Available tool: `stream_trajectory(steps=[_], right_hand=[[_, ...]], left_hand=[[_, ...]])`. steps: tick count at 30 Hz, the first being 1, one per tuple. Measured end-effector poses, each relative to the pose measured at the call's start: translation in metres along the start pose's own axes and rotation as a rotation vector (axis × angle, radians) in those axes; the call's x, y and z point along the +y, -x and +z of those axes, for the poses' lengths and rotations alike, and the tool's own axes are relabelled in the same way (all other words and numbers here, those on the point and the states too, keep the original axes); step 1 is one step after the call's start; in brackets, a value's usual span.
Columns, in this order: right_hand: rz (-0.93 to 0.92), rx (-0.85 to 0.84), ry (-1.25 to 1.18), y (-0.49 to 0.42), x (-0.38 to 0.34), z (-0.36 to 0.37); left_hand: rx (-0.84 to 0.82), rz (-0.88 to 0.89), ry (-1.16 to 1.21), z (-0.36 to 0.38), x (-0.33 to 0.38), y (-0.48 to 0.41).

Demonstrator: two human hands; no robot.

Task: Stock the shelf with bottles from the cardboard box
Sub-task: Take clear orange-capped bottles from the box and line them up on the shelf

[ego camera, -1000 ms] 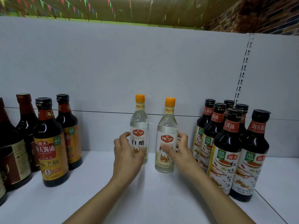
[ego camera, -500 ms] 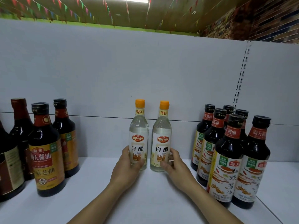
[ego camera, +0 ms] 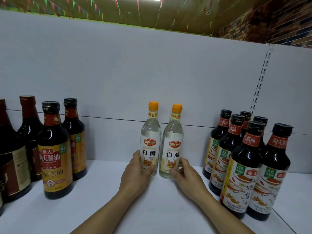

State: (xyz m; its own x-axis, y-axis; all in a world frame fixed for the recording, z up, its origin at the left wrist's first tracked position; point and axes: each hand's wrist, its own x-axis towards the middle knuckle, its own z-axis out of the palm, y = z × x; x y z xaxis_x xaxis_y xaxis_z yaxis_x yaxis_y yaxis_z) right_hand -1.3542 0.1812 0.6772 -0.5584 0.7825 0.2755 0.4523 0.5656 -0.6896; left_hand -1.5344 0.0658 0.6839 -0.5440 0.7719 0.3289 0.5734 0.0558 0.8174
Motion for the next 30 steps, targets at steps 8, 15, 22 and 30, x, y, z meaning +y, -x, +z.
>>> stream_trajectory(steps=[8, 15, 22, 30], right_hand=[[-0.017, -0.009, 0.045, 0.001, 0.001, 0.003], [-0.003, -0.012, 0.076, 0.000, 0.004, 0.005], [0.019, -0.013, 0.167, 0.003, 0.003, 0.007], [-0.047, 0.023, 0.211, 0.008, -0.005, 0.006]], left_hand=[[0.000, 0.017, 0.004, 0.003, -0.010, -0.002], [0.004, 0.025, -0.013, 0.005, -0.016, -0.004], [0.019, -0.020, -0.035, 0.007, -0.012, -0.004], [0.020, -0.039, -0.045, 0.006, -0.009, -0.002]])
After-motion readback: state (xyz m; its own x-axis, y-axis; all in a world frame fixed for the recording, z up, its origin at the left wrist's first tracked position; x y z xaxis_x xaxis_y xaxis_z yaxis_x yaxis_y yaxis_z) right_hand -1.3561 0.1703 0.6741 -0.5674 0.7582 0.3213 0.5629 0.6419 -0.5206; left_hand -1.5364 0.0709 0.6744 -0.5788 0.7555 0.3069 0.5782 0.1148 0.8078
